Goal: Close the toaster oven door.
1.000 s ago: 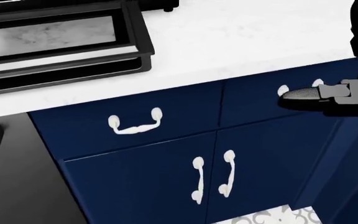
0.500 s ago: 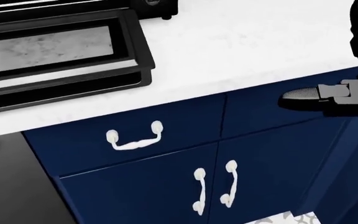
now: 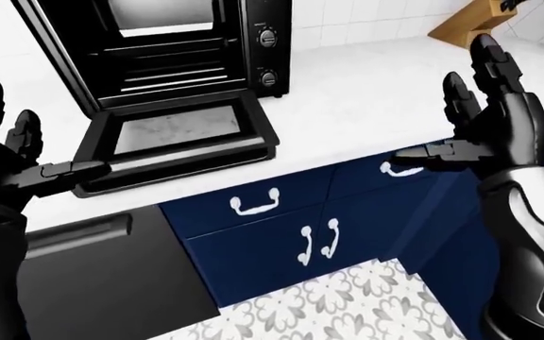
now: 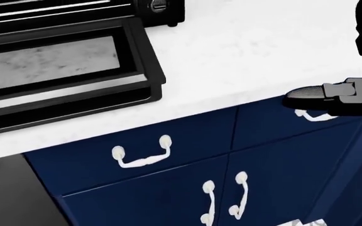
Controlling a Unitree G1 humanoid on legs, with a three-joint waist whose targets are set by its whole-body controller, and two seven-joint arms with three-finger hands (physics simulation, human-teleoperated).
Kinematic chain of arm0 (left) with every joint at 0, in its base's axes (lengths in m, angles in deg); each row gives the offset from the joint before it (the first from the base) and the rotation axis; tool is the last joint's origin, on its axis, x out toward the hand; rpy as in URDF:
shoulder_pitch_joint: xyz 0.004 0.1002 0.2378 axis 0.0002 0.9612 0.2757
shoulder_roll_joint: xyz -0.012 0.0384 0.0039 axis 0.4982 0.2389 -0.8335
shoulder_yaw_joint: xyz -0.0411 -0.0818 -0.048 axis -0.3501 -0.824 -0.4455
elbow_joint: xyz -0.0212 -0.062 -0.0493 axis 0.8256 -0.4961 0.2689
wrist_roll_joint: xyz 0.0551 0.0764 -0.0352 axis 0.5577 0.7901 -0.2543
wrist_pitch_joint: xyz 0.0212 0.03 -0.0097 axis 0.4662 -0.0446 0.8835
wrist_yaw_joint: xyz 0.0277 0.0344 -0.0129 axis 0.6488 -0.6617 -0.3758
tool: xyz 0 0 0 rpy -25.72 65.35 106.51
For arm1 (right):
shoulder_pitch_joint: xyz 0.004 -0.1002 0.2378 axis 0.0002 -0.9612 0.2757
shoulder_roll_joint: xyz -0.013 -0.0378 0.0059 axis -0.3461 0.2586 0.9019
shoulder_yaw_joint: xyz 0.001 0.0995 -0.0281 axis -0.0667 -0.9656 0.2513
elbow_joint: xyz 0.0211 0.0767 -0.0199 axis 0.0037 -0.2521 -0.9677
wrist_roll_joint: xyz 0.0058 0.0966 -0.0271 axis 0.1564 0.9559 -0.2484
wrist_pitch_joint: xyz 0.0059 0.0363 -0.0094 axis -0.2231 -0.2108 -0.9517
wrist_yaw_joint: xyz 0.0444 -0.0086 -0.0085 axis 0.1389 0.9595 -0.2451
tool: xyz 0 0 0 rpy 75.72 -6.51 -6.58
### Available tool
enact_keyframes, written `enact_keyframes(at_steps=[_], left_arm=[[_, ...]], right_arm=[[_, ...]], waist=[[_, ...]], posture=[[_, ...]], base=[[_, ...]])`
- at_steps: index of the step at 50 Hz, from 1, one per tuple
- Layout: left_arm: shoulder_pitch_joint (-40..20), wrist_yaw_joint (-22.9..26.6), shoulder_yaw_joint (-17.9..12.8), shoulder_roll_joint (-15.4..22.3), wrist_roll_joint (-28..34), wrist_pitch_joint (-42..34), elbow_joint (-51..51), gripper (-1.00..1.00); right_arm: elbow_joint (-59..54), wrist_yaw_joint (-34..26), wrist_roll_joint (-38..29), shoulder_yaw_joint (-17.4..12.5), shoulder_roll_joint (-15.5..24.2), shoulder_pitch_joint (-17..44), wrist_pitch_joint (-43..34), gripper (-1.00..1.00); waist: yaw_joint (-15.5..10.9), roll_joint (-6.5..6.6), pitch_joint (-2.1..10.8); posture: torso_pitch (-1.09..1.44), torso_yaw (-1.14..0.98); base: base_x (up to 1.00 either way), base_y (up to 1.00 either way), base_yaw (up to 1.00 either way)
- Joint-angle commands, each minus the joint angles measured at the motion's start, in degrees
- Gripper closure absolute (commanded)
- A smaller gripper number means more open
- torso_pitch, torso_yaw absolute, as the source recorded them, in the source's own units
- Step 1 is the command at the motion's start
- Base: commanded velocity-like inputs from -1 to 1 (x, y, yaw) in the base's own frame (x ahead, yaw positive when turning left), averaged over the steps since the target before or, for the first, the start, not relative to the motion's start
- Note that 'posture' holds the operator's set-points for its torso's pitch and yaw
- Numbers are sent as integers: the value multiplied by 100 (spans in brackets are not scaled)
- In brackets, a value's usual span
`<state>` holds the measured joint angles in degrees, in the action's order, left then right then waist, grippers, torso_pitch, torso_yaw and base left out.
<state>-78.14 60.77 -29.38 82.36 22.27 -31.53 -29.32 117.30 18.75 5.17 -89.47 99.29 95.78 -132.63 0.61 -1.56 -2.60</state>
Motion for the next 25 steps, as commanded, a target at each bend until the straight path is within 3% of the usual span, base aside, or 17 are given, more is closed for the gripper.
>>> enact_keyframes(at_steps=[1, 6, 8, 9, 10, 12, 14, 18, 21, 22, 23, 25], left_arm=[[-147, -23, -188, 175, 7, 186, 199, -100], [-150, -38, -189, 177, 3, 183, 201, -100], [-151, -35, -191, 182, 1, 184, 199, -100], [-150, -37, -194, 183, -2, 180, 202, -100], [-149, -37, -193, 183, 1, 185, 198, -100], [-159, -43, -196, 190, -7, 178, 196, -100], [-165, -54, -206, 193, -24, 172, 173, -100], [-171, -62, -255, 238, -76, 154, 132, -100], [-138, -69, -272, 254, -82, 168, 108, -100], [-124, -58, -317, 290, -100, 142, 99, -100], [-118, -53, -347, 318, -97, 149, 70, -100], [-114, -50, -387, 357, -96, 184, 12, -100]], right_arm=[[211, -17, 28, 9, 67, 208, 165, -100], [207, -20, 29, 7, 70, 199, 180, -100], [200, -20, 24, 12, 67, 196, 189, -100], [206, -19, 26, 11, 68, 198, 182, -100], [203, -20, 24, 11, 70, 199, 184, -100], [204, -21, 26, 11, 71, 206, 179, -100], [208, -23, 30, 6, 77, 210, 171, -100], [196, -21, 39, -11, 98, 229, 164, -100], [190, -9, 56, -27, 114, 250, 155, -100], [182, -8, 64, -35, 122, 253, 156, -100], [176, -7, 67, -38, 129, 253, 161, -100], [181, 4, 90, -53, 148, 271, 145, -100]], waist=[[-41, -9, 143], [-27, 253, 64], [8, 503, 85], [16, 718, 160], [-5, 641, 169], [-24, 642, 90], [-55, 528, 121], [-65, 293, 66], [-89, 10, 96], [-90, -172, 159], [-54, -1, 115], [-51, -51, 111]], posture=[[0, 0], [0, 0], [0, 0], [0, 0], [0, 0], [0, 0], [0, 0], [0, 0], [0, 0], [0, 0], [0, 0], [0, 0]], base=[[10, 10, 0], [10, 11, 0], [11, 11, 0], [9, 10, 0], [10, 11, 0], [9, 11, 0], [11, 11, 0], [10, 11, 0], [10, 11, 0], [10, 11, 0], [10, 11, 0], [10, 11, 0]])
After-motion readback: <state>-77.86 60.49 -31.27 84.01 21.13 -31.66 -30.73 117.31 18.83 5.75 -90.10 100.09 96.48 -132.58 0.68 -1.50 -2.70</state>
